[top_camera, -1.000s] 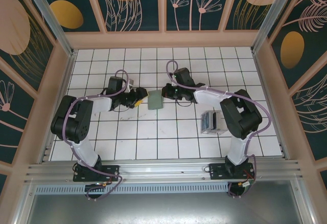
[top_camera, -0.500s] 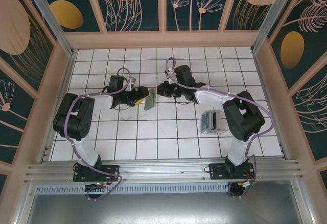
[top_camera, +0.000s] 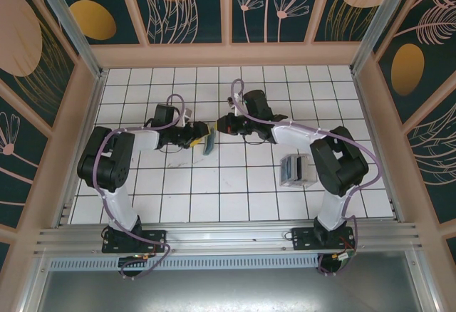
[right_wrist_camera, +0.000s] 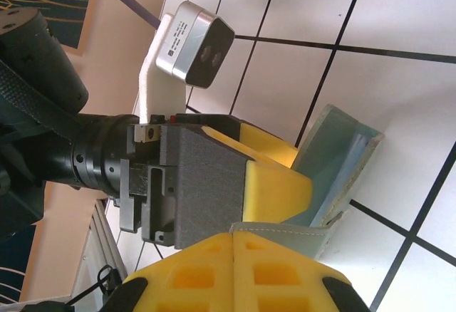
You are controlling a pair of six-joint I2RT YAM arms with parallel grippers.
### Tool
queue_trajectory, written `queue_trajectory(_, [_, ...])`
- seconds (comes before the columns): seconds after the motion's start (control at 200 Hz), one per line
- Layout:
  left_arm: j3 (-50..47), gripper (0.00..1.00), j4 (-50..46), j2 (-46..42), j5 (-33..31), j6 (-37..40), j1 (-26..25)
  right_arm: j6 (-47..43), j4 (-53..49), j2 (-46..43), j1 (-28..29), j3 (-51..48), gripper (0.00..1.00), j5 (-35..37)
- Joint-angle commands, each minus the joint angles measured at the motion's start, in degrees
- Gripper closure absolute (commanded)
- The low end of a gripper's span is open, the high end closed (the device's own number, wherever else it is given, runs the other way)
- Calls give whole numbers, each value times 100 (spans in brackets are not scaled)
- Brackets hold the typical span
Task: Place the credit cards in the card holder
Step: Open the card holder at the center of the table.
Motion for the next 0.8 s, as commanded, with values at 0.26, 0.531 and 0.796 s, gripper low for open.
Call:
queue_trajectory(0.26, [89, 76, -405, -126, -486, 176, -41, -214, -879, 131, -280, 90, 100, 981])
queue_trajectory(0.531, [37, 82, -564, -11, -802, 294, -37, -338, -848, -34, -575, -120, 100, 956])
queue_trajectory(0.796, [-154, 90, -215, 33, -665, 155, -44, -748, -1487, 170, -705, 154, 46, 886])
